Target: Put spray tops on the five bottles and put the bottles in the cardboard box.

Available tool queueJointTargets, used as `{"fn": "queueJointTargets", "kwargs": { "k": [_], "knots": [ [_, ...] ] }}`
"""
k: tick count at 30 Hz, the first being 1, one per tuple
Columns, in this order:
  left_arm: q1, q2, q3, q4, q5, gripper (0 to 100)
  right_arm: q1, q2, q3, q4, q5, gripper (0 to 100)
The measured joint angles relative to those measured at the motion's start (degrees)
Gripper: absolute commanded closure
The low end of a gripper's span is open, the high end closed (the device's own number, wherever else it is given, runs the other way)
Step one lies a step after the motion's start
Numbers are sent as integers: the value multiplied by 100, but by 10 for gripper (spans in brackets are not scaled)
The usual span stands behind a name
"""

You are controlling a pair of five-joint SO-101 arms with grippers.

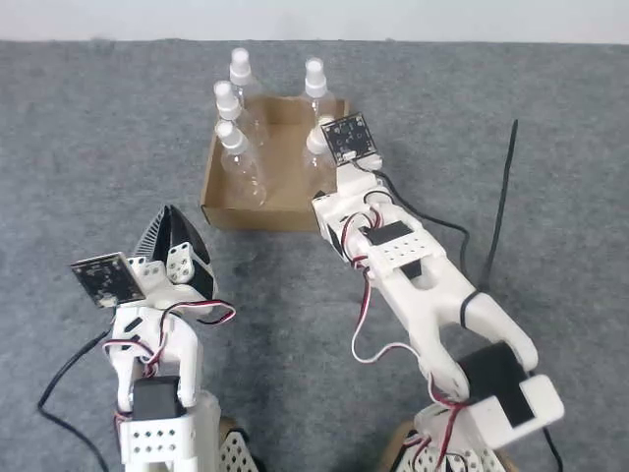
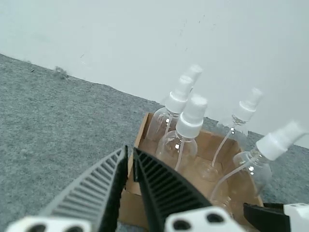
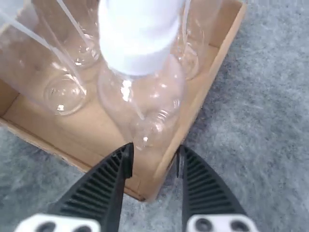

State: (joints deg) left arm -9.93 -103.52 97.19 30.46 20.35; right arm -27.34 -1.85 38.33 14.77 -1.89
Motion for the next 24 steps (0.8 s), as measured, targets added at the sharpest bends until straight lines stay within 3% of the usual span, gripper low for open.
{"fn": "queueJointTargets", "kwargs": {
  "k": [9, 24],
  "knots": [
    [0, 0, 0, 0, 0, 988, 141, -976, 26, 853, 0, 914],
    [0, 0, 0, 0, 0, 988, 105, -1125, 26, 1213, 0, 918]
  ]
}}
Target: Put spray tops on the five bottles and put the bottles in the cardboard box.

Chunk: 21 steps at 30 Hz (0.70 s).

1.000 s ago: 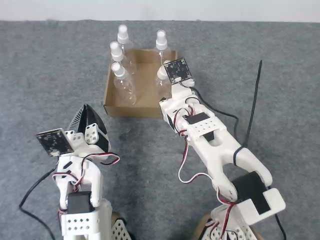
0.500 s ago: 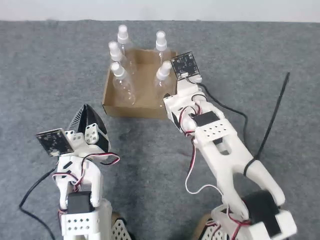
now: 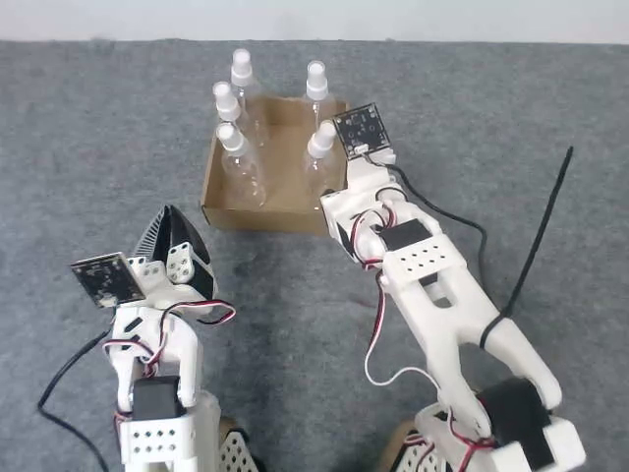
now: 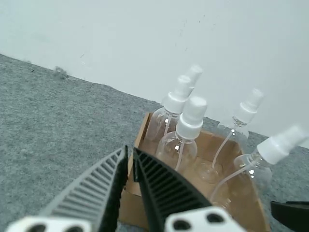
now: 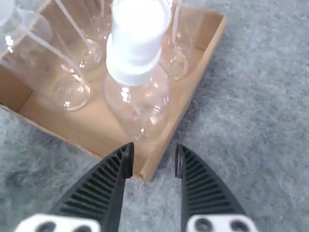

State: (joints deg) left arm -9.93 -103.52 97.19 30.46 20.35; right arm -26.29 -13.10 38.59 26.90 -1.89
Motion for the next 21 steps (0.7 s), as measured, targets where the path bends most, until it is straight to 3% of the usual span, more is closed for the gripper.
{"fn": "queueJointTargets", "kwargs": {
  "k": [21],
  "knots": [
    [0, 0, 0, 0, 0, 988, 18, -1108, 0, 967, 0, 919]
  ]
}}
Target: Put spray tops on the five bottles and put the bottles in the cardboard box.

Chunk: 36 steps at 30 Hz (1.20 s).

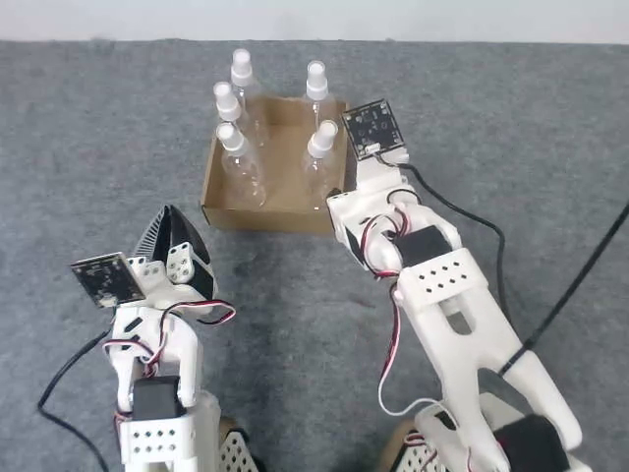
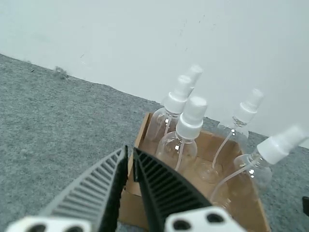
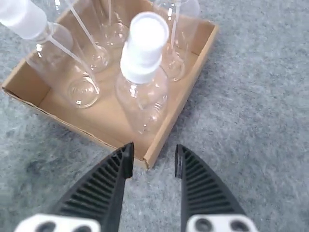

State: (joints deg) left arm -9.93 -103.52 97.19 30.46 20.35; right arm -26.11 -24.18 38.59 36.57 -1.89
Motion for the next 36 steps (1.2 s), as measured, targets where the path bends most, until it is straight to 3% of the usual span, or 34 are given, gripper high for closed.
{"fn": "queueJointTargets", "kwargs": {
  "k": [15, 21, 36],
  "knots": [
    [0, 0, 0, 0, 0, 988, 9, -721, 290, 70, 26, 920],
    [0, 0, 0, 0, 0, 988, 9, -1046, 448, 70, 158, 992],
    [0, 0, 0, 0, 0, 988, 0, -1925, 791, 70, 202, 993]
  ]
}}
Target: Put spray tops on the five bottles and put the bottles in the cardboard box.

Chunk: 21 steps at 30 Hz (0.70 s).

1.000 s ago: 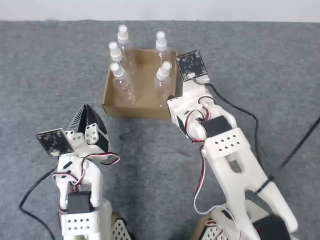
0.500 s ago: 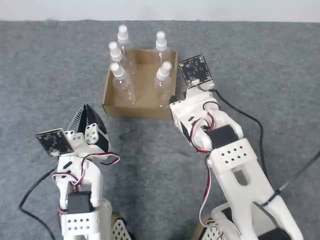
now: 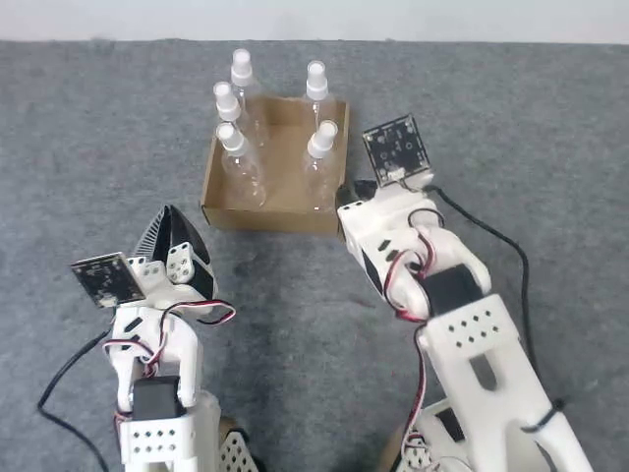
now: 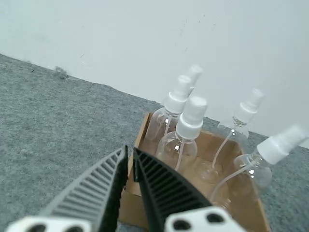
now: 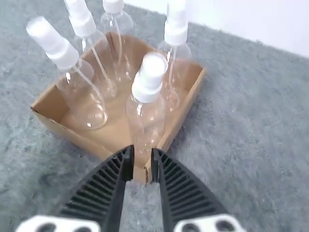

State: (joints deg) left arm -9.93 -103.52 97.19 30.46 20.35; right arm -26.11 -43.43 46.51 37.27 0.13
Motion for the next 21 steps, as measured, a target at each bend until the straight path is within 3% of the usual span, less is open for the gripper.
{"fn": "queueJointTargets", "kwargs": {
  "k": [21],
  "knots": [
    [0, 0, 0, 0, 0, 988, 299, -949, 440, 0, 0, 993]
  ]
}}
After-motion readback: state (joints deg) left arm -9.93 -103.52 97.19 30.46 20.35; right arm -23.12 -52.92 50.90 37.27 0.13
